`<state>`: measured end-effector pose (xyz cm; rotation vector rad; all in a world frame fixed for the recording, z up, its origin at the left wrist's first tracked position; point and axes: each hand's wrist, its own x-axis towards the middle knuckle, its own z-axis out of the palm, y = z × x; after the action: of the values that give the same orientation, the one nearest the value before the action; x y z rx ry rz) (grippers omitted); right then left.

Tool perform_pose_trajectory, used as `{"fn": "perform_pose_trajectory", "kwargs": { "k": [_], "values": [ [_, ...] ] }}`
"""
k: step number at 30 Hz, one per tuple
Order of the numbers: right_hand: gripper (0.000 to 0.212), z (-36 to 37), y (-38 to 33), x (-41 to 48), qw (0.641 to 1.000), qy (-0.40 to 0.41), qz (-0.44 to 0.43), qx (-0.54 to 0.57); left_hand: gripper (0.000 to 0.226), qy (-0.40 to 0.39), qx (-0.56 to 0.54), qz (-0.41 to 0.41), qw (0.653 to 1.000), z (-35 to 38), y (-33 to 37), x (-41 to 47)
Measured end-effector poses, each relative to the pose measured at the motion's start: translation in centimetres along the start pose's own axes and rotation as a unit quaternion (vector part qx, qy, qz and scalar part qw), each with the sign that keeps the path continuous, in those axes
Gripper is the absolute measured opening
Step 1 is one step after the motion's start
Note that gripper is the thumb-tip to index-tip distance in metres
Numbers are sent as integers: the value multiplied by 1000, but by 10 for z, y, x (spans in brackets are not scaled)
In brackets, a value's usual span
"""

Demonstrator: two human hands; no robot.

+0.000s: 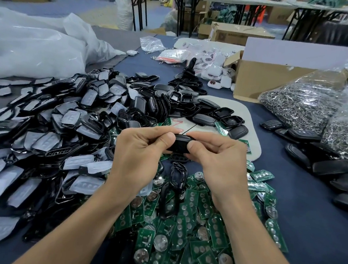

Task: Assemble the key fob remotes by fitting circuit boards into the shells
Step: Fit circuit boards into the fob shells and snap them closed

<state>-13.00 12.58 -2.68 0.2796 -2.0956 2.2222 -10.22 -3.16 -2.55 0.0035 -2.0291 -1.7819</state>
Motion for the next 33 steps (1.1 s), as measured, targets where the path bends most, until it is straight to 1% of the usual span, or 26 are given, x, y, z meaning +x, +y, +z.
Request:
{"fn": "perform_pose_trajectory", "kwargs": {
  "k": [3,4,6,8,12,15,18,23,26,28,30,33],
  "values": [
    [18,1,0,-1,1000,-3,-10,-23,28,13,51,22,998,-1,-2,-1],
    [16,1,0,-1,1000,-8,-11,-26,24,10,54,26,998,-1,-3,-2],
    [17,1,1,-1,1000,-13,-16,-20,20,1,53,27,998,0,-3,-3],
    [19,1,2,0,1000,-16,-25,0,22,-7,32,11,999,2,-2,-2],
    [20,-2,6,2,999,-8,-40,7,26,-46,-49,-48,997,8,3,-1],
    [20,-2,7,2,999,-6,-44,7,26,-47,-95,-55,993,9,5,-2],
    [19,-2,7,2,999,-10,-50,9,19,-28,-92,-60,994,9,6,-3],
    [18,-2,5,2,999,-7,-47,-3,19,-32,-72,-53,996,6,3,-3],
    [20,-5,4,3,998,-11,-48,-46,24,-57,-60,-22,996,4,2,0],
    [29,-5,3,2,993,-20,-58,-102,33,-73,-49,2,996,1,1,3],
    [36,-4,3,0,988,-14,-68,-142,42,-73,-48,0,996,-1,0,5],
    [36,-2,1,-2,983,13,-86,-162,47,-73,-69,-16,995,-1,0,5]
  ]
}}
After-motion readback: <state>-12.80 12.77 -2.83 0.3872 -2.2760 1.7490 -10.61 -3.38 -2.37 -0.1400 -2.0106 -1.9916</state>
